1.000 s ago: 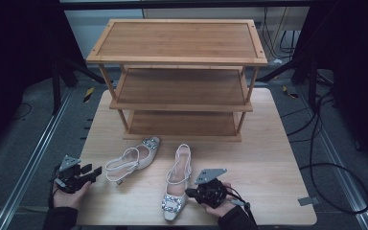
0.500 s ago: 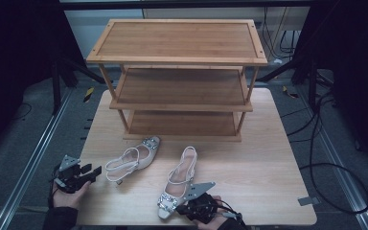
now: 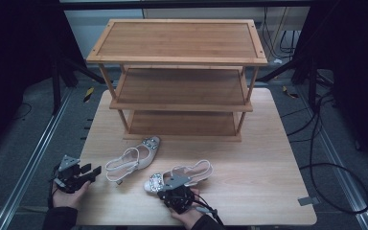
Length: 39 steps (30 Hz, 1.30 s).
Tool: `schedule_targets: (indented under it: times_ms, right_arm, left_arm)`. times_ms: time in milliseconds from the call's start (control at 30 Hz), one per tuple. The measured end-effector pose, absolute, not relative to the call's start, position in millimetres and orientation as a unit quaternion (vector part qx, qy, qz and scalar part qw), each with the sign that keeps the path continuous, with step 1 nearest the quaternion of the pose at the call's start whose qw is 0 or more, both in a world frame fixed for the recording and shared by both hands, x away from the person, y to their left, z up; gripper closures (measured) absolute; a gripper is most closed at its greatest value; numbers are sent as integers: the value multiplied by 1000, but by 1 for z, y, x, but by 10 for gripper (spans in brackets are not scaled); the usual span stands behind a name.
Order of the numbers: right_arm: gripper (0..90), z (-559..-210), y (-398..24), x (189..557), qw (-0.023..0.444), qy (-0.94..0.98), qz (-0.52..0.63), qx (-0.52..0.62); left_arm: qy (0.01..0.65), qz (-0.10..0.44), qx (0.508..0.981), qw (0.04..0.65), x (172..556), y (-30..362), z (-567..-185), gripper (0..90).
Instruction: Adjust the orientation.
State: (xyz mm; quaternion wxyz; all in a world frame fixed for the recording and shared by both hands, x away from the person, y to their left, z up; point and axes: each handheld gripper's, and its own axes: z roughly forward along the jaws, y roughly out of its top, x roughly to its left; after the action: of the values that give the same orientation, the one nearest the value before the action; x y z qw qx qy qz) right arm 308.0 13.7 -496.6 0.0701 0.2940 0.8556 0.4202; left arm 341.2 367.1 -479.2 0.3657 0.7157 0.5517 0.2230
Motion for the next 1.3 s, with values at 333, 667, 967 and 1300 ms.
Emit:
schedule_targets:
  times_ms: [333,667,967,1300]
  right_arm:
    - [900,-498,37,324,102,846,423,307]
    - [832,-455,-1,314,82,812,494,299]
    - [614,-412,-69,332,139,776,530,313]
    - [307,-432,-121,336,147,782,513,321]
  left_arm:
    - [551,227,715,367,341,368,-479,507]
    - [551,227,715,366,341,367,-479,507]
    - [551,228,716,363,341,367,-479,506]
    - [550,225,717,364,343,369,-481,503]
